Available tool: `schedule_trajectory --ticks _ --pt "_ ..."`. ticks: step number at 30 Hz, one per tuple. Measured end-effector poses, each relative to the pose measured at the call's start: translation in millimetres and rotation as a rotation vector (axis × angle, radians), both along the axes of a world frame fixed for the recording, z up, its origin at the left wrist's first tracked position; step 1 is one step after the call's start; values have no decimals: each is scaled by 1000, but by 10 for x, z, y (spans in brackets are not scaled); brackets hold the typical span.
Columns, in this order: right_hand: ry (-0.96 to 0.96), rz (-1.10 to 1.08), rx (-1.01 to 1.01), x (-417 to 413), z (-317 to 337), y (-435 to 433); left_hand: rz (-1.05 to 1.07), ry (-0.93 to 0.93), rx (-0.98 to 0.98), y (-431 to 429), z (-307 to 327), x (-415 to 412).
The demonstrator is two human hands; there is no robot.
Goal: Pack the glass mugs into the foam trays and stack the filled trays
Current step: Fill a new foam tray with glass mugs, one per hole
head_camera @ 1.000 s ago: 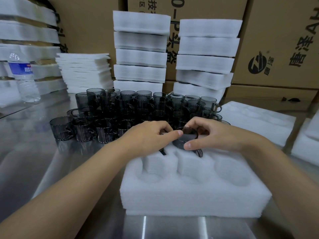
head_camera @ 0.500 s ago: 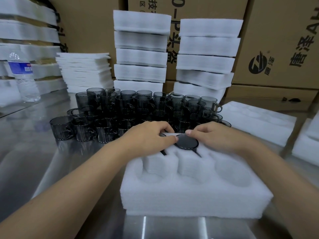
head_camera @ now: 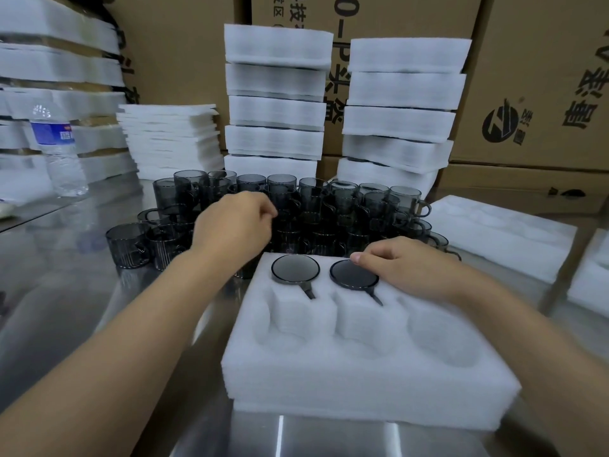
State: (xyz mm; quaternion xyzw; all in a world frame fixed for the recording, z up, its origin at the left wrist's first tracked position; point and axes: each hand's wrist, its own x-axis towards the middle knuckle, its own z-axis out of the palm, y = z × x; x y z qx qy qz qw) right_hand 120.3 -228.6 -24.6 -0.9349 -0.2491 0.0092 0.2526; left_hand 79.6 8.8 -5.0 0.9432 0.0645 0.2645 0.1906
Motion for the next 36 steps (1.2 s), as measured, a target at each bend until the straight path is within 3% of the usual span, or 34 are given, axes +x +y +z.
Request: schedule_trajectory --ticks 5,10,26,31,36 --pt "-9 20 -7 -25 4 18 42 332 20 107 56 -19" --pt "-12 35 5 -40 15 21 -9 478 143 141 0 -40" --pt "4 19 2 -43 10 21 83 195 256 39 99 -132" --pt "-12 13 11 -42 5 22 22 47 77 -19 173 -163" --pt "-33 -17 136 -52 2 88 -185 -136 -150 -254 147 -223"
